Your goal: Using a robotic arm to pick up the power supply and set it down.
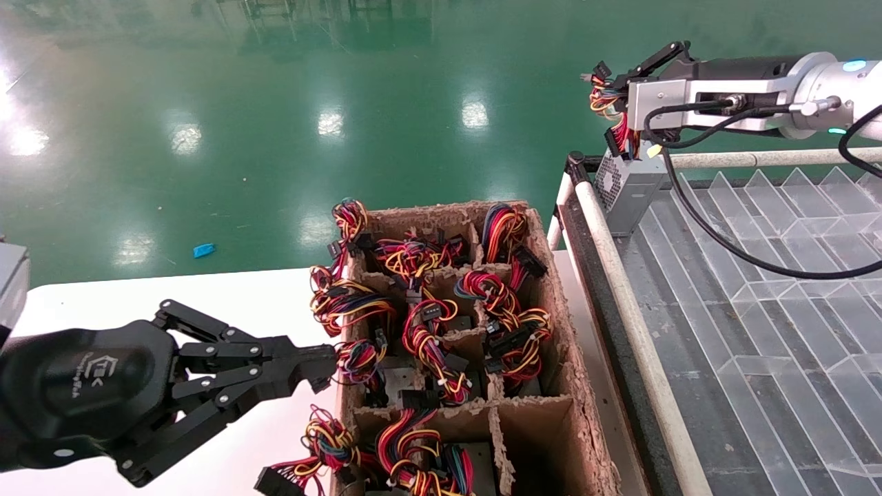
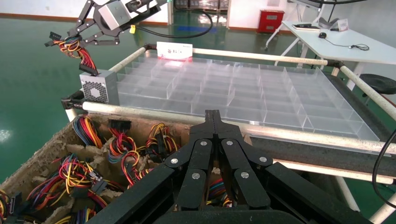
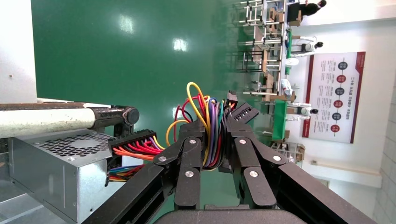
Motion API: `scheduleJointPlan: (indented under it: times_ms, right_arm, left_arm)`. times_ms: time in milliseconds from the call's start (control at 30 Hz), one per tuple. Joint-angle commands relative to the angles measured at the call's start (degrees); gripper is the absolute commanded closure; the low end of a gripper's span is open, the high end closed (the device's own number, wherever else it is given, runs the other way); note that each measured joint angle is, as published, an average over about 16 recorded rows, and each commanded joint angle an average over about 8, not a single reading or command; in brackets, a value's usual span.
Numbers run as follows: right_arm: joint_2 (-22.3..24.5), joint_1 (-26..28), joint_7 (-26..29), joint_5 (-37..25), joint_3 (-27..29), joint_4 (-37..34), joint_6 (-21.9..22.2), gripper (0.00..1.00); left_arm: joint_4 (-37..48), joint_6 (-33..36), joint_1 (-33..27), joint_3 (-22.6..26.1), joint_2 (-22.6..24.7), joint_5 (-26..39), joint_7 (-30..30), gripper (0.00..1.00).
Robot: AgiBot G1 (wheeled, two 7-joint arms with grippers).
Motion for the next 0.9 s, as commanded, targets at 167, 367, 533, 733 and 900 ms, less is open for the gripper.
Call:
scheduleJointPlan:
  times_ms: [167, 367, 533, 733, 900]
  right_arm:
    - [0.2, 0.0, 0.2, 0.3, 0.2, 0.2, -0.3, 0.0]
    - [0.6, 0.2, 0.2, 0.5, 0.4, 0.4, -0.8, 0.0]
    - [0.8, 0.4, 0.5, 0.8, 0.6, 0.4, -1.2, 0.0]
    - [1.1, 0.8, 1.2, 2.0, 1.4, 0.3, -2.0, 0.0]
    - [1.7, 1.3, 1.7, 3.4, 2.4, 0.5, -3.1, 0.0]
  left_arm:
    - [0.0, 0.0, 0.0, 0.0, 0.0, 0.0, 0.0, 1.0]
    - [0.0, 0.0, 0.0, 0.0, 0.0, 0.0, 0.0, 1.0]
    - [0.0, 0.0, 0.0, 0.0, 0.0, 0.0, 0.0, 1.0]
    - [0.0, 0.0, 0.0, 0.0, 0.0, 0.0, 0.0, 1.0]
    - [0.0, 0.0, 0.0, 0.0, 0.0, 0.0, 0.0, 1.0]
